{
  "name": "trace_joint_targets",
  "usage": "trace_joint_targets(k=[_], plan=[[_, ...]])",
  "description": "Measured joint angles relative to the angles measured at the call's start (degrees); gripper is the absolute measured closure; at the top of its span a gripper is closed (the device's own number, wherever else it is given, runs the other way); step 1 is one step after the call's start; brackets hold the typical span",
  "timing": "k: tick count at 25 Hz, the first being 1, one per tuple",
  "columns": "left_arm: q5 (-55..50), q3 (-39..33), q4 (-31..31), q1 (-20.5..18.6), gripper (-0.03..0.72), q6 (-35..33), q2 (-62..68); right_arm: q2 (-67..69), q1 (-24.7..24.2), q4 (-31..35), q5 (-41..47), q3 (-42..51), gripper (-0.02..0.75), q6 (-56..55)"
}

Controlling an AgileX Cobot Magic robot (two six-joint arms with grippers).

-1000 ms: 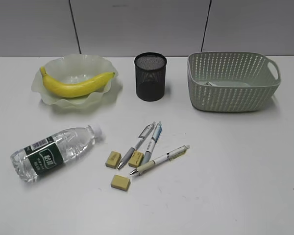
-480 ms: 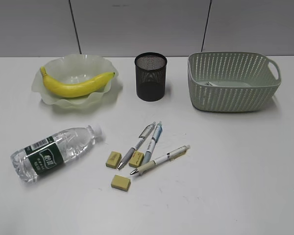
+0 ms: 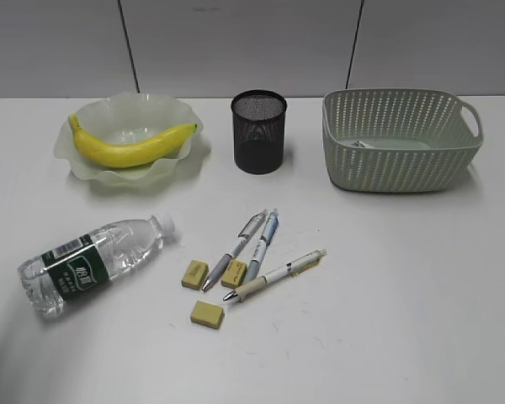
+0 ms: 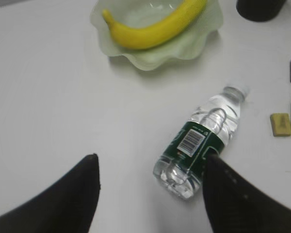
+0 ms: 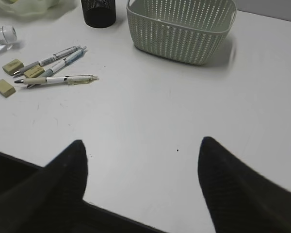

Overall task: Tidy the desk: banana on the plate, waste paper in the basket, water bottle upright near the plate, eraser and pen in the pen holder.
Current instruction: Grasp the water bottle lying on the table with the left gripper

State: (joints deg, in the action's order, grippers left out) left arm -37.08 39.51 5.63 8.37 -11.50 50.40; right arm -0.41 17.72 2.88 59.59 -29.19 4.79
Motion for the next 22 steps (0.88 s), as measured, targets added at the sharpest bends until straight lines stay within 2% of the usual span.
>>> trace_joint_targets(k=[5,9,11,16,22], plan=[[-6.7,9.4,12.0,0.6,0.158,-15.6,18.1,0.0,0.0,0.1,0.0,0.0,0.178,0.0],[-13.7,16.0,14.2,4.1,0.090,-20.7,31.2,0.0,0.0,0.1,0.0,0.0,0.178,0.0],[-15.1,18.3,12.3,6.5,0.079,-21.5,36.7,0.0,0.0,0.1,0.0,0.0,0.178,0.0],[-17.3,23.1,2.1,13.0,0.076,-21.7,45.4,0.0,0.0,0.1,0.0,0.0,0.178,0.0],[-16.6,25.7,-0.8,13.8,0.076,-21.7,50.0,0.0,0.0,0.0,-0.1,0.0,0.180,0.0]])
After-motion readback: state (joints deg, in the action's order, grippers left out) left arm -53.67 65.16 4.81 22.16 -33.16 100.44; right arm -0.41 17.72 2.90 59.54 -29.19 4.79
